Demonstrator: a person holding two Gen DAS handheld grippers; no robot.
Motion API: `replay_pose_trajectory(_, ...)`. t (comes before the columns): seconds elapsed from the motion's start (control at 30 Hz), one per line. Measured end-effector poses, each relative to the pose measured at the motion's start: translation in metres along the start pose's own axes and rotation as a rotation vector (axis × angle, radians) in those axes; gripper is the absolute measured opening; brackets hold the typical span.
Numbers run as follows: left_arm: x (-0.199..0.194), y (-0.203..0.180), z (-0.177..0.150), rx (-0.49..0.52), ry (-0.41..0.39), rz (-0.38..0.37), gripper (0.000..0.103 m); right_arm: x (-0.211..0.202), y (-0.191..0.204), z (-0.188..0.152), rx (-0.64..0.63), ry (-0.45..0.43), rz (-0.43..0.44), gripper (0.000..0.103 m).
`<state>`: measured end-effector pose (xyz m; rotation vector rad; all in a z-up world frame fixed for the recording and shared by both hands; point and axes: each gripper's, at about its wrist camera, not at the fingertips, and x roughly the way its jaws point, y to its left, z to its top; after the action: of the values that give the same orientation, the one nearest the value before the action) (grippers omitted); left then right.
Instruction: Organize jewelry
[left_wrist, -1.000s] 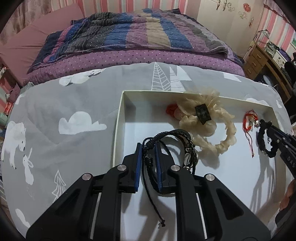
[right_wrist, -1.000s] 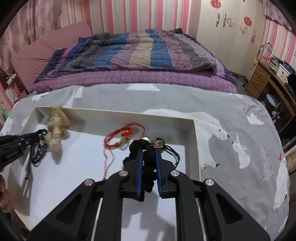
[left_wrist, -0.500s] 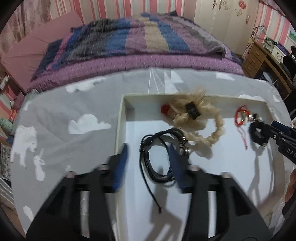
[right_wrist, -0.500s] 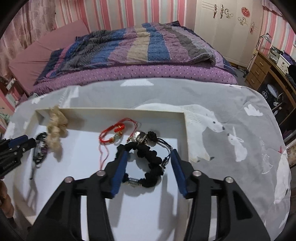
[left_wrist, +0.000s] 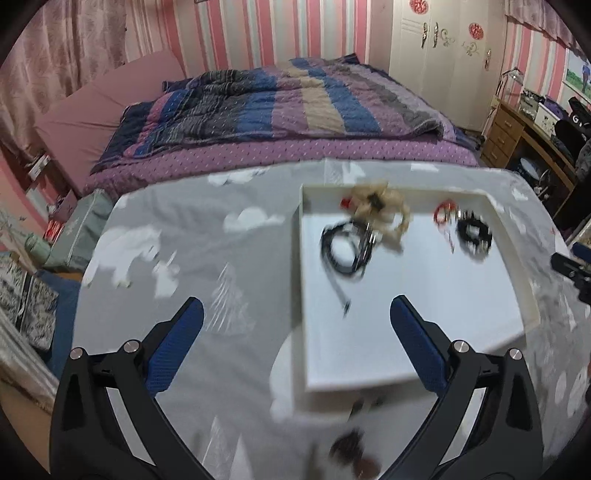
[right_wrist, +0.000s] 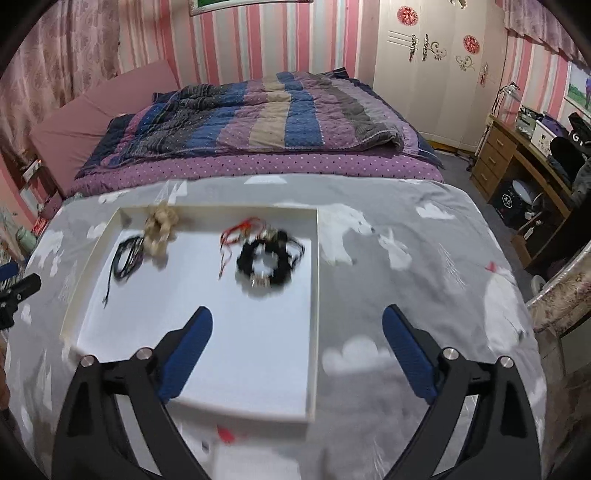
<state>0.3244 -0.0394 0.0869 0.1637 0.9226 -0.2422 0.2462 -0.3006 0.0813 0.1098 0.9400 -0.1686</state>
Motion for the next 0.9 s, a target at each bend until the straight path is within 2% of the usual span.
replay_pose_trajectory(0.2, -0.022, 0.017, -0.052, -0.026, 0.026, 0.031, 0.100, -0.033, -0.002, -0.039, -0.020, 0.003, 0.001, 0.094)
replay_pose_trajectory(0.4, -0.034, 0.023, -0.098, -0.059, 0.058, -0.027, 0.100, -0.051, -0.001, -0.078, 0.003, -0.017, 0.001, 0.094)
replay_pose_trajectory(0.73, -0.040, 0.028, -0.153, -0.080, 0.094, 0.001, 0.100, -0.071, 0.007, -0.135, -0.026, -0.022, -0.053, 0.094)
replay_pose_trajectory(0.9, -0.035, 0.028, -0.173, -0.088, 0.126, -0.006, 0.100, -0.066, 0.012, -0.161, -0.054, 0.019, -0.063, 0.094)
